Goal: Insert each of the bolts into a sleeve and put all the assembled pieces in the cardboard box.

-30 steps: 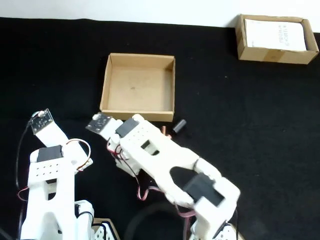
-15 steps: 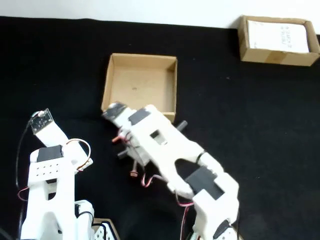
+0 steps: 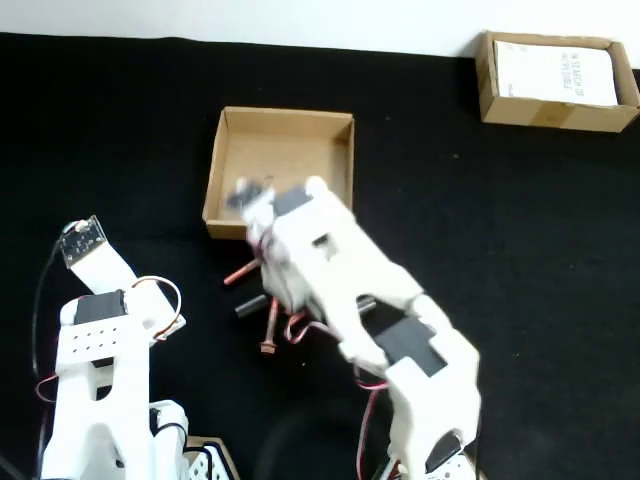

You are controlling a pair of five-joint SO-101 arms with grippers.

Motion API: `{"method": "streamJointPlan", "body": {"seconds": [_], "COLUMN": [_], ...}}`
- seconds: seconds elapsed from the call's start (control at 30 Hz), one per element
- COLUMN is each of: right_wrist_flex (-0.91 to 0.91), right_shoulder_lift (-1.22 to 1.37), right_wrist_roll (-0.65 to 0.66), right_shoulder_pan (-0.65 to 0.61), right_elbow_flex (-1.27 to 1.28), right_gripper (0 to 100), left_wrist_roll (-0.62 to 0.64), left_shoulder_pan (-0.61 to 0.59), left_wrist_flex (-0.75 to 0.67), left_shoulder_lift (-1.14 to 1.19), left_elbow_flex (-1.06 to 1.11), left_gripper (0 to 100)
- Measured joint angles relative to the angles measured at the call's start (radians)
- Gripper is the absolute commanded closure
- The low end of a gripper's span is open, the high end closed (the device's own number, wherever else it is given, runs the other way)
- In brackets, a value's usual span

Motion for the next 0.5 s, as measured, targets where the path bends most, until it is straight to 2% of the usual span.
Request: {"method": "streamJointPlan", "body": {"seconds": [0.23,0.37,0.5], "right_wrist_flex": [0.207,0.224,0.224], "right_shoulder_lift": [-0.153,-0.319,-0.516], "right_wrist_roll": [-0.002,-0.038,-0.041], "right_shoulder_pan": [0.084,0.178,0.238], "right_elbow_flex": [-0.235,-0.218,-0.083], "right_gripper": [99.2,99.2,99.2], "left_wrist_roll": [0.0,0.0,0.002], "left_shoulder_pan": [0.0,0.0,0.0], "left_wrist_flex": [-0.029,-0.153,-0.244], "left_shoulder_lift": [0.0,0.0,0.0], "left_elbow_flex": [0.017,0.097,0.138], "left_gripper": [99,99,99]}}
